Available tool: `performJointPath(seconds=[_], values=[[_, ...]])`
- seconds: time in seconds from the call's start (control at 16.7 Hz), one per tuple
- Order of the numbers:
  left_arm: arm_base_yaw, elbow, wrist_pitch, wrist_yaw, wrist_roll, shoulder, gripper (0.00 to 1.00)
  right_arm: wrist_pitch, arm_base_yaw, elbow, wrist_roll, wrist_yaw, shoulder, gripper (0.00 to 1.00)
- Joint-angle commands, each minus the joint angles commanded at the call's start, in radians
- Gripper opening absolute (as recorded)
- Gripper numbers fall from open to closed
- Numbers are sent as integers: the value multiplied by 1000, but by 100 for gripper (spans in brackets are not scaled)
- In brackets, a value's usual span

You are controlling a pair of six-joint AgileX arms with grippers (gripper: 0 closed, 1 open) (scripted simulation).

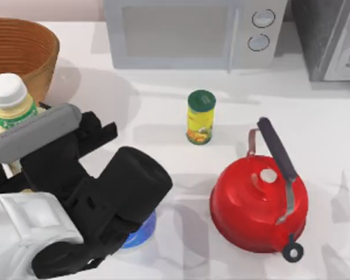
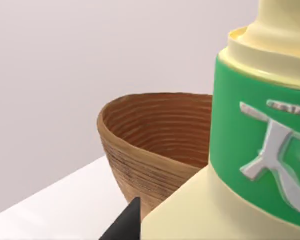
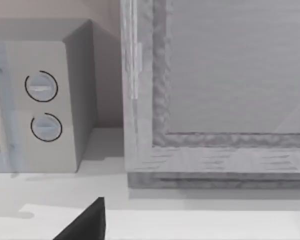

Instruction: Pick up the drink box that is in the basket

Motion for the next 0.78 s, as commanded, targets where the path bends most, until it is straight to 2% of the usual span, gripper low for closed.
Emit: performJointPath(seconds=[0.36,0.48,0.78], values=[[-11,15,-3,-15,-29,26,0,0,0,0,0,0,0,100],[-5,12,-4,6,-26,31,0,0,0,0,0,0,0,100],[67,-9,155,23,117,45,0,0,0,0,0,0,0,100]])
